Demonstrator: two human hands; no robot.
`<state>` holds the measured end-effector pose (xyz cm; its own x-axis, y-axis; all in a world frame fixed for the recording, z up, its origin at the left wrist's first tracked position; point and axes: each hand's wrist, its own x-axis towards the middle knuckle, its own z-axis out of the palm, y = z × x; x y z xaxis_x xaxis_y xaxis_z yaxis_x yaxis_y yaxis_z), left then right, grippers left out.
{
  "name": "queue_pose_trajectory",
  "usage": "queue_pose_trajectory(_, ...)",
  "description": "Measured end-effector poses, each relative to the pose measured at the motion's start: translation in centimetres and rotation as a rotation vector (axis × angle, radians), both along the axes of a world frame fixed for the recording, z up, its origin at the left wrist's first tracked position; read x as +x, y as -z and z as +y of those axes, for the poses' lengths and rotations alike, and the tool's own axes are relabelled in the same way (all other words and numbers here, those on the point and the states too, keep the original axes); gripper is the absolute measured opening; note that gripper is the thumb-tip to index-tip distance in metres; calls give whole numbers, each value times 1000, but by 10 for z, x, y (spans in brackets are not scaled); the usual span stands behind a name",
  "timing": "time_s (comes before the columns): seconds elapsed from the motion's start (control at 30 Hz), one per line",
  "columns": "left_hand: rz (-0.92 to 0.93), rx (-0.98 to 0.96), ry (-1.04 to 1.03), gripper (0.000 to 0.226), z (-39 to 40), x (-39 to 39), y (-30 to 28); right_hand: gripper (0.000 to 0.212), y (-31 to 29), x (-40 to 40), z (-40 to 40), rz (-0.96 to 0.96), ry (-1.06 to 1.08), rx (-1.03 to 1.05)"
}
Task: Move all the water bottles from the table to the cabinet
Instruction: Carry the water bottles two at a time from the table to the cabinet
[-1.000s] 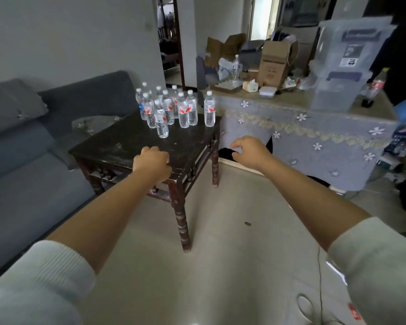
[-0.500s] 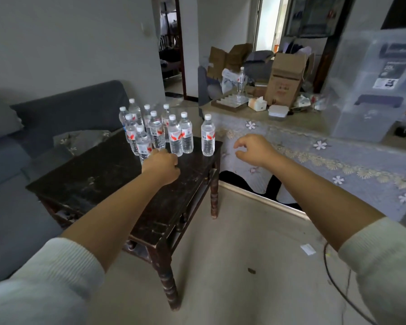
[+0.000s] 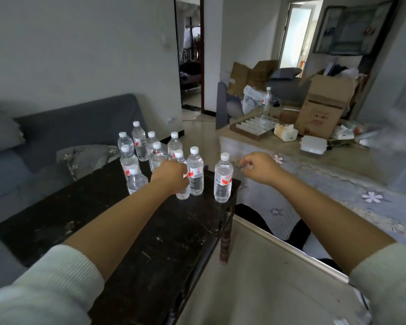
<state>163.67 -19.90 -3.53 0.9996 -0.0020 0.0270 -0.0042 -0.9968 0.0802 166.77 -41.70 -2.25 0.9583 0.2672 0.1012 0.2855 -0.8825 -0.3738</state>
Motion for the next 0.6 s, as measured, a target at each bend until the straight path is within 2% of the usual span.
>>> queue_pose_trajectory(0.27,63,-16,29,35,29,137,-3,35,11,148,39,118,-76,-184)
queue_pose_trajectory(0.4,109,-23,47,31,28,191,10,42,35,188,47,232,-89,-229)
queue_pose_trajectory(0.6,184,20,55,43,16,249,40,46,58,219,50,334,-196,-307)
